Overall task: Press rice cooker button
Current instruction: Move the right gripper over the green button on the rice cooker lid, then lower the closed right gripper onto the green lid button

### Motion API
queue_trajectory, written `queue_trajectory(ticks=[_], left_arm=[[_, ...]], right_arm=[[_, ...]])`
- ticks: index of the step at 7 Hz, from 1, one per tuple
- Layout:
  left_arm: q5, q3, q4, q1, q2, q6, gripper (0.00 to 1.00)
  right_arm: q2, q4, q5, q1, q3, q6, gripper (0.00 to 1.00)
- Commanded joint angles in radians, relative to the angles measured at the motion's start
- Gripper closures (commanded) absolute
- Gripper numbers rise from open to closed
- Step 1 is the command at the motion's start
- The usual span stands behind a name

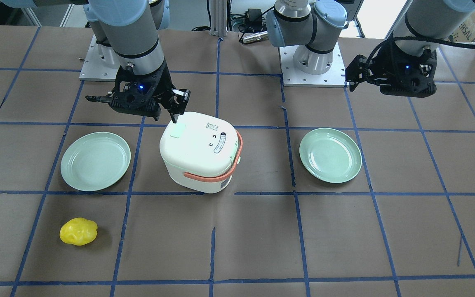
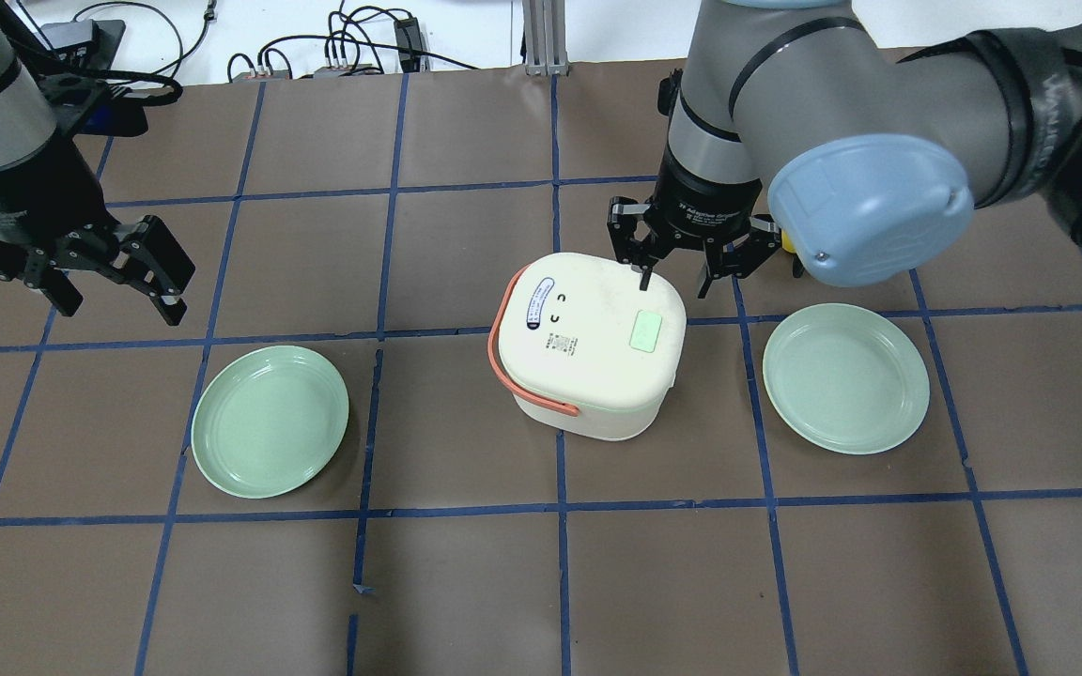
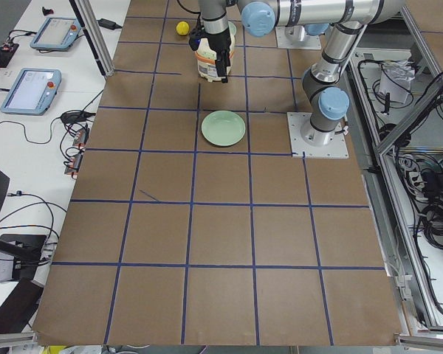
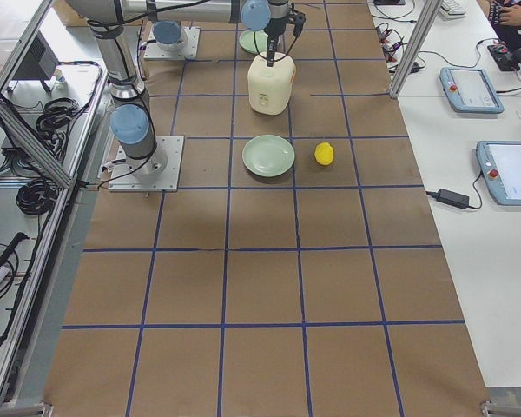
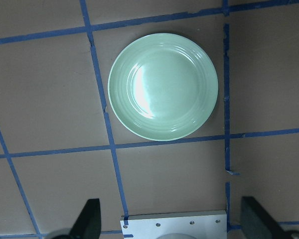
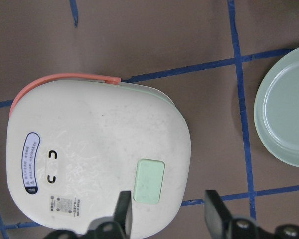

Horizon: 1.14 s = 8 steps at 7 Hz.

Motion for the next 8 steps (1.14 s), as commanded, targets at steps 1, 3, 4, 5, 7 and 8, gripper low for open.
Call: queue_trajectory(ticks=[1,3,4,5,7,8], left_arm=[[0.000,0.000,0.000,0.000,0.000,0.000,0.00],[0.000,0.000,0.000,0.000,0.000,0.000,0.00],[0.000,0.000,0.000,0.000,0.000,0.000,0.00],[0.000,0.000,0.000,0.000,0.000,0.000,0.00],[0.000,0.000,0.000,0.000,0.000,0.000,0.00],[0.000,0.000,0.000,0.000,0.000,0.000,0.00]], right_arm=[[0.002,-0.011,0.000,0.036,0.014,0.036,0.79],[0.011,-0.026,-0.001,0.046,0.020,0.033,0.79],[0.015,-0.078,-0.003,0.046,0.057,0.030,0.79],[0.015,-0.153,-0.013,0.046,0.092,0.025,0.78],[0.019,-0.166,-0.013,0.046,0.096,0.019,0.76],[0.034,-0.174,-0.015,0.041,0.091,-0.004,0.77]])
